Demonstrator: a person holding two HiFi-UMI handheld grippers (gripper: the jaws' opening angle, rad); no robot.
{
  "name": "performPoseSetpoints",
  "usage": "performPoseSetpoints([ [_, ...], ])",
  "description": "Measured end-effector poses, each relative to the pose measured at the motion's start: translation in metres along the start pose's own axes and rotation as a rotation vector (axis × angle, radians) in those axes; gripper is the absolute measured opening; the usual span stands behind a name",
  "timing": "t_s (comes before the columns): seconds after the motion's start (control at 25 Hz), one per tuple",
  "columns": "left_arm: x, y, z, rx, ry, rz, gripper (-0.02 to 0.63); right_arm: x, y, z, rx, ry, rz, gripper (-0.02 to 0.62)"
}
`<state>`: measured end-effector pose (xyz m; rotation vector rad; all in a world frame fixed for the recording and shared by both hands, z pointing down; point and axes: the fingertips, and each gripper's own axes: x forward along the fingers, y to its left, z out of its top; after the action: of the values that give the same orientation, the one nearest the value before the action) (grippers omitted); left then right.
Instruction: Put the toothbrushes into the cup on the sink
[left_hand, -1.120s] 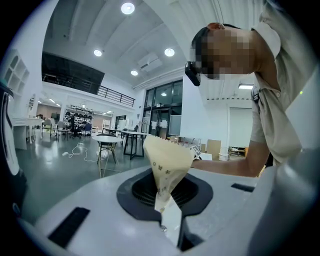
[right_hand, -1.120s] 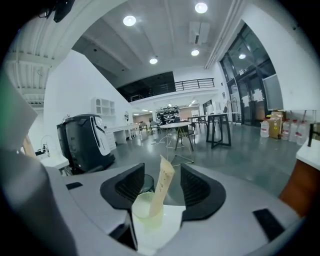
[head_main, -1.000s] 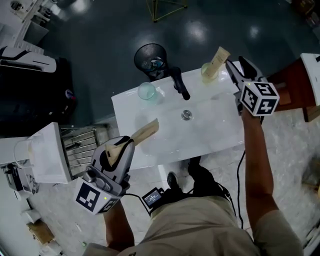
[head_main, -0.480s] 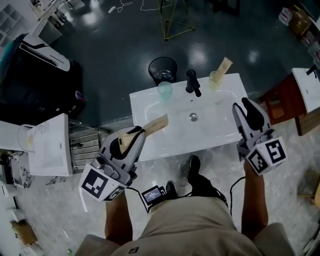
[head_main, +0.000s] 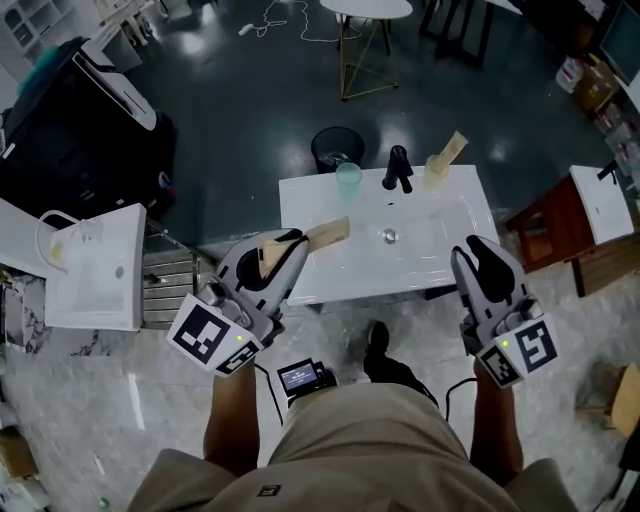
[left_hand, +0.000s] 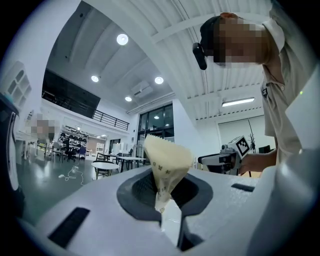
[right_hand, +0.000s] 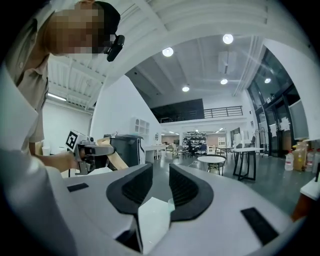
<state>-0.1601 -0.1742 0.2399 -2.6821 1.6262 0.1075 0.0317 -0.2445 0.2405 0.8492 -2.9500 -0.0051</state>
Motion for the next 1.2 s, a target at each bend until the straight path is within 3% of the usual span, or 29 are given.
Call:
performPoseSetpoints([
  [0.48,-0.003,0.012,-0.001,0.004,-0.018,0.008,0.038,-0.011,0.012,-0.005,-0.017,0.026,-0.014,0.088],
  [0.88,0.052,0.057,-0.034,-0.022,0.016,0.054,0.038,0.014,-0.034,-0.03,-0.005,0.068,0.003,0.008],
  [1.2,0.109,0.1,-0.074,-0.053,0.061,0.111,0.038,0.044,-0.081,-0.063,0.034,0.122,0.049,0.006],
])
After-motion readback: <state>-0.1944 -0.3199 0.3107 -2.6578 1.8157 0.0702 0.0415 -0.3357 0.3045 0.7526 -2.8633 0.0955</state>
